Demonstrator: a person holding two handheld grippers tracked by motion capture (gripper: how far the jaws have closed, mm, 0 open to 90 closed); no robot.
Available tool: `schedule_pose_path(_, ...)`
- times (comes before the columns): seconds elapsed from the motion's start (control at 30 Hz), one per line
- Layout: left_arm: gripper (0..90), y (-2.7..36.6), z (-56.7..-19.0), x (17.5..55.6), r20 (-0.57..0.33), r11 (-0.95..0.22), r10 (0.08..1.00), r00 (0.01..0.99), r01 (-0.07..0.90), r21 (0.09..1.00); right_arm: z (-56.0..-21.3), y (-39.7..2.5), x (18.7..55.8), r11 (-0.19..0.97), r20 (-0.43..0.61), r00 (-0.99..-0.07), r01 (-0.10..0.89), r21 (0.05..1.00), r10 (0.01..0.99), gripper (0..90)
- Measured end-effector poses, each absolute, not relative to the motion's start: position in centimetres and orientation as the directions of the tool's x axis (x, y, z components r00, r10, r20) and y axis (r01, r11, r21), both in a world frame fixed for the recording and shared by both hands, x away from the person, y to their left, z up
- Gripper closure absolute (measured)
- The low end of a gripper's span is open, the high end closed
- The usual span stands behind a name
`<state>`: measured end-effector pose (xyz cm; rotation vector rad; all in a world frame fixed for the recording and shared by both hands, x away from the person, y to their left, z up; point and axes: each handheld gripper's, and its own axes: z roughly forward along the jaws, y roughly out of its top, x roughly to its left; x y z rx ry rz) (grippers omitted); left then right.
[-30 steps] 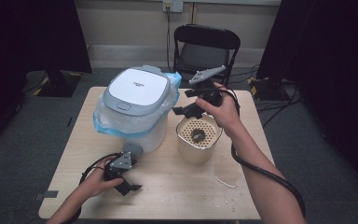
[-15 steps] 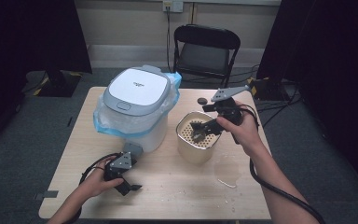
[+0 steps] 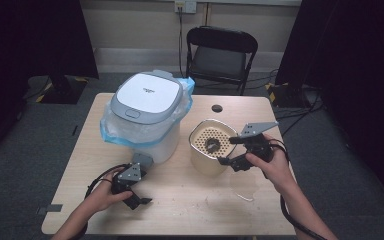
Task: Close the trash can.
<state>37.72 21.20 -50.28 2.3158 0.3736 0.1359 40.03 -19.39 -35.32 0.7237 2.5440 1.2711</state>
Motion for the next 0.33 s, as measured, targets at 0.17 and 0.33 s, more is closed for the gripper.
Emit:
schedule_pose_path(0.17,0.0,21.2,-50.3,37.7,-0.016,-0.659,0.308,0.951,0.226,0.717,-36.3,-19.3,39.4,0.521,0.041,-0.869,0.332,0.786,0.493,14.6)
schedule_pose_path(0.33,0.0,21.2,-50.3,37.7,-0.014,-0.66,0.31,0.951,0.226,0.716,-36.7,-19.1,39.2,0.53,0.042,-0.874,0.331,0.78,0.484,14.6)
